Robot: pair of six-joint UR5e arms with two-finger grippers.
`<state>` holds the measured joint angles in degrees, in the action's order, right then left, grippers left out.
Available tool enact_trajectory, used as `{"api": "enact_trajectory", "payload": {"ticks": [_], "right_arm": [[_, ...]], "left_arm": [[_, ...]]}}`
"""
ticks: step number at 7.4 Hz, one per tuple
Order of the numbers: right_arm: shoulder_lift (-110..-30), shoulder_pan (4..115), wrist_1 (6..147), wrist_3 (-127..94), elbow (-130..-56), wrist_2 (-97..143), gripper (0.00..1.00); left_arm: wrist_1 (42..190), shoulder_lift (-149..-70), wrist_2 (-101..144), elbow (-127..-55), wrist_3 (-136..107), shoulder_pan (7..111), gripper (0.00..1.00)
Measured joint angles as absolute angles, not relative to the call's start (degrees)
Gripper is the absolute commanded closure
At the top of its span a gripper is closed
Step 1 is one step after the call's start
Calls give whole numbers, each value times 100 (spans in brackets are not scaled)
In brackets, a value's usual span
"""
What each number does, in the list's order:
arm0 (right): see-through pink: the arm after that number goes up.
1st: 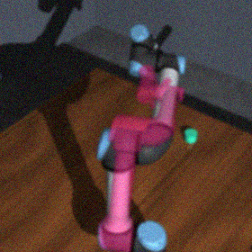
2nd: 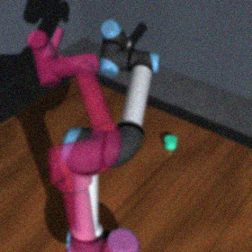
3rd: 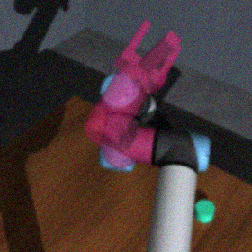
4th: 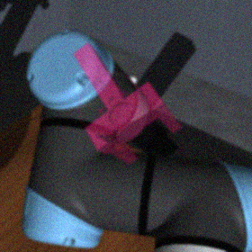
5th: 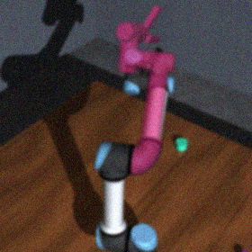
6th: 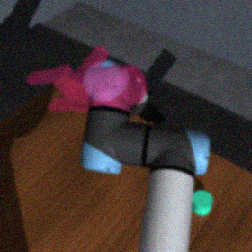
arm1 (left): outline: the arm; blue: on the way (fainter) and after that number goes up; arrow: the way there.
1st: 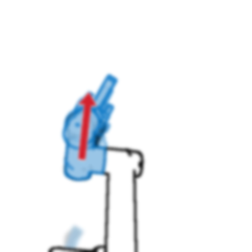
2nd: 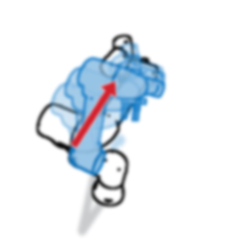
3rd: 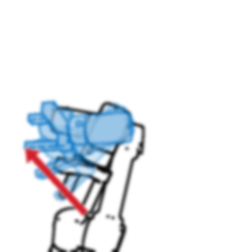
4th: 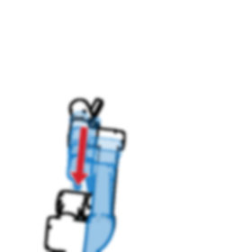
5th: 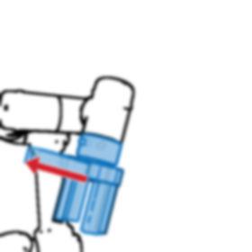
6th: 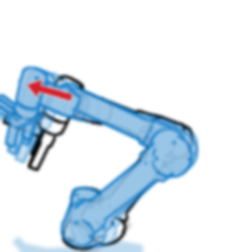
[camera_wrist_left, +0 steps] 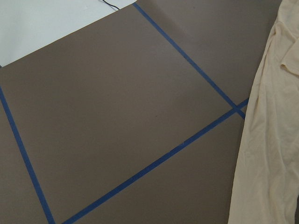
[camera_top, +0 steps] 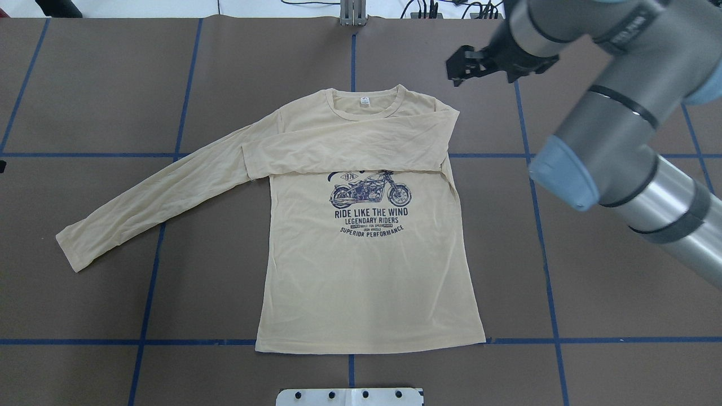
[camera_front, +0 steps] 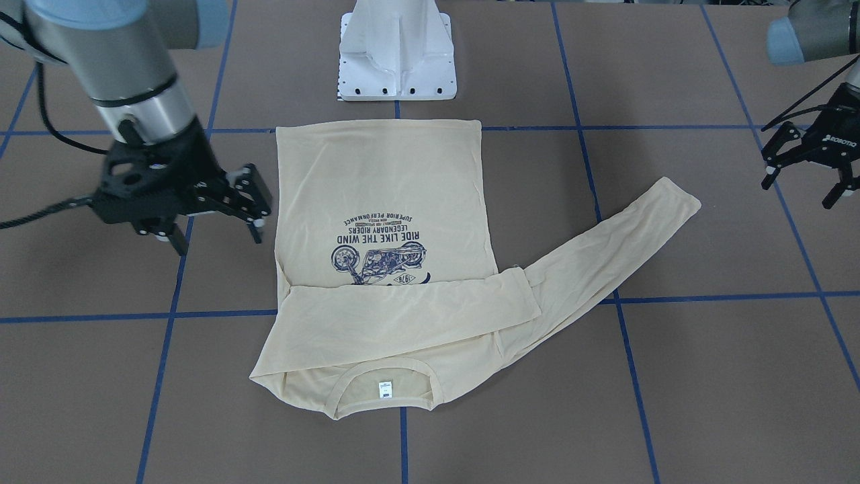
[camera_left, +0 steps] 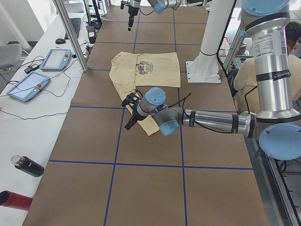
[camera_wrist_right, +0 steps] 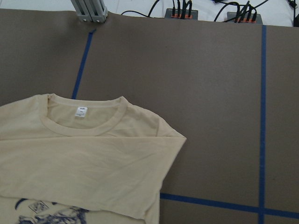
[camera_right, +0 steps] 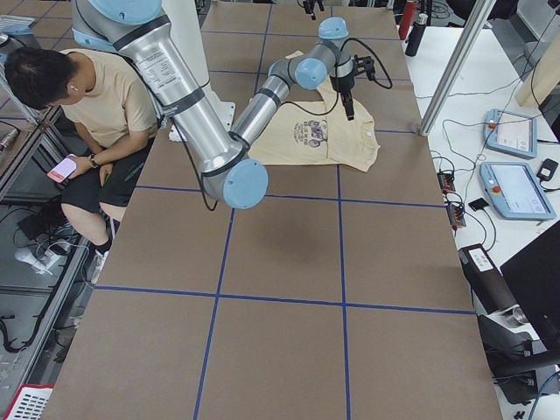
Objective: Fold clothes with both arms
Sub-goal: 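Release the sleeve and withdraw the right gripper away from the shirt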
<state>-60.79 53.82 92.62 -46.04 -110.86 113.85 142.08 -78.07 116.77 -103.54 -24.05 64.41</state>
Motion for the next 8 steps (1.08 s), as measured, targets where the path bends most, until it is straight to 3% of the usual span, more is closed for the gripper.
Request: {"api": "enact_trajectory", "payload": {"ticks": [2,4,6,8], "right_arm": [[-7529,6035,9103,-3538,-11835,11890,1],[-8802,6550,8178,-3009,-11974,12326,1],[-9388,6788,7497,-2919,-11973,12634,1],[-9467,6832,7375,-2929,-11971,12713,1]], "left_arm": [[14390,-7771,11192,-10286,-3448,5776,5],[14681,-7769,10983,-9999,-4100,5366,17],[15226,-7772,10786,-9495,-4412,5137,45],[15500,-7771,10753,-9299,-5031,4886,44]]}}
